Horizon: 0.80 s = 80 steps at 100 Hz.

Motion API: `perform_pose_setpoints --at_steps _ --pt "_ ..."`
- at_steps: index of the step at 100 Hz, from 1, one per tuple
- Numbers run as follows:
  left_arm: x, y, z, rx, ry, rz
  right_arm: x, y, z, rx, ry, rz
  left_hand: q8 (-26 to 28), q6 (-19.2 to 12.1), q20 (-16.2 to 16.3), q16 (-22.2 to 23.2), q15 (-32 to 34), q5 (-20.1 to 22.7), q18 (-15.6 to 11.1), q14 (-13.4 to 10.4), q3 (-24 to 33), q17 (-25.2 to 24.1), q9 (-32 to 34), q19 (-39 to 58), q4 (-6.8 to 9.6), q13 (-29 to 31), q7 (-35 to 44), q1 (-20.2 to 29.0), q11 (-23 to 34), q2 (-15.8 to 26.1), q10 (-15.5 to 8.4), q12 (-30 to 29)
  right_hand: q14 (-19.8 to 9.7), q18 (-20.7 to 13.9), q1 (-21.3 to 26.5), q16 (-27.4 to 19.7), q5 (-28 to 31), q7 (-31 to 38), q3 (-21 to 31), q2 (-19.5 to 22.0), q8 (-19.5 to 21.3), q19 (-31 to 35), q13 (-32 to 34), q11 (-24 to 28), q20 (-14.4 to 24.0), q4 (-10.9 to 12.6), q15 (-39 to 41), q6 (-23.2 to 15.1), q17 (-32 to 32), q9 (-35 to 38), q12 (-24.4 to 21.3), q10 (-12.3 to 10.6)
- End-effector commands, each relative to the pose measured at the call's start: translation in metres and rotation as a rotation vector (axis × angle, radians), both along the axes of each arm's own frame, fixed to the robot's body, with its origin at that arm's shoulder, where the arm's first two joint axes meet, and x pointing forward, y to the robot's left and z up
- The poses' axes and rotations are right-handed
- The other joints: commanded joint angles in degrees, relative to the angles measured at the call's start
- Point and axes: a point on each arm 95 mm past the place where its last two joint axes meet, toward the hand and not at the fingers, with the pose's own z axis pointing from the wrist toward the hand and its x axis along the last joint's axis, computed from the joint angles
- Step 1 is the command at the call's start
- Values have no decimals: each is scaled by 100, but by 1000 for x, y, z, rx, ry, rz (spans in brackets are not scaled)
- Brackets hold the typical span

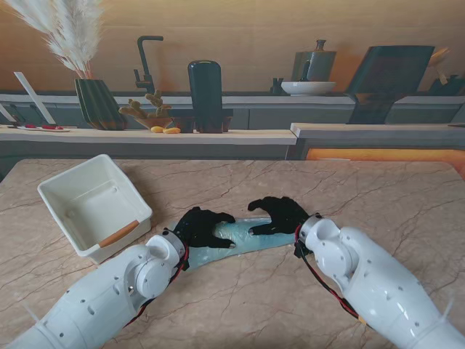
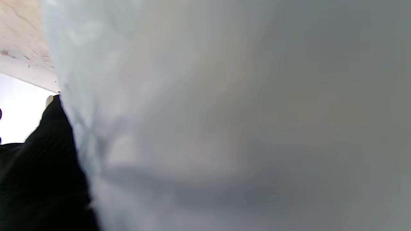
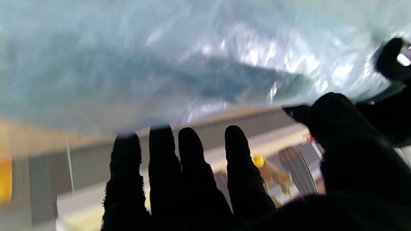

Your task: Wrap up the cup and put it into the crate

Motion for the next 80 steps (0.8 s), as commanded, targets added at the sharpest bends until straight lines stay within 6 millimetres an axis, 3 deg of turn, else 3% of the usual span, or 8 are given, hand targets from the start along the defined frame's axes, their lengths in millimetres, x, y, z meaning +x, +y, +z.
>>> perform_pose_setpoints --at_steps 1,16,19,30,53,66,71,80 --pt "-6 12 -29 52 108 16 -10 10 -3 61 -12 9 180 -127 70 8 27 1061 98 63 416 -174 240 40 63 -25 3167 1272 396 -31 -81 48 -90 52 -227 -90 -165 -18 92 44 43 -187 -118 -106 148 10 -169 -176 -33 -154 -88 -132" --pt "2 12 -28 -18 243 37 -28 11 7 109 -212 20 158 -36 15 54 -149 1237 87 123 -129 -344 145 -127 179 -226 3274 1464 289 320 -30 45 -131 69 -167 -85 -92 89 198 -227 57 -261 29 -22 224 18 -153 -192 74 -43 -65 -163" --pt "4 12 -28 -37 274 43 -32 12 8 106 -237 26 159 -1 1 76 -194 1293 75 136 -641 -373 136 -173 288 -259 3279 1703 262 529 -20 40 -153 61 -144 -77 -91 107 226 -253 59 -274 57 -3 237 22 -139 -191 89 -34 -59 -180" --pt "8 14 -25 -105 382 61 -45 13 6 84 -312 45 135 135 -39 51 -296 1411 83 193 -738 -546 45 -282 313 -472 3267 1745 198 704 26 17 -192 49 -46 -14 -99 188 360 -459 42 -352 164 116 322 31 -44 -108 154 -15 -27 -169" --pt "16 20 -23 -151 534 77 -59 19 -11 -45 -340 41 234 308 -124 52 -494 1520 72 281 -1570 -711 -45 -477 483 -702 2946 2230 56 1106 80 -2 -161 65 72 -19 -32 129 489 -774 -49 -531 -21 62 337 32 -86 8 -9 -186 -80 -144" --pt "19 21 -22 -147 555 78 -57 27 -24 -144 -300 42 149 313 -131 44 -512 1535 66 288 -1630 -715 -34 -492 458 -706 2846 2251 28 1206 65 -15 -141 69 332 -47 -21 66 644 -889 -97 -636 -114 1 334 58 -143 13 -83 -279 -110 -145" --pt "19 21 -22 -159 561 82 -54 30 -29 -176 -289 51 144 428 -148 46 -551 1373 52 302 -1730 -755 -159 -528 500 -789 2375 2109 -44 1351 115 -34 -151 80 537 -43 162 132 728 -914 -82 -652 -70 31 339 67 -125 -59 -59 -219 -100 -172" --pt "18 20 -22 -199 578 88 -46 35 -36 -219 -267 74 -66 554 -219 18 -736 440 -4 291 -1792 -965 -776 -690 587 -1188 1072 1640 -282 1840 257 -91 -206 52 1015 59 558 384 1047 -886 -7 -639 161 167 370 138 77 -233 95 11 -50 -244"
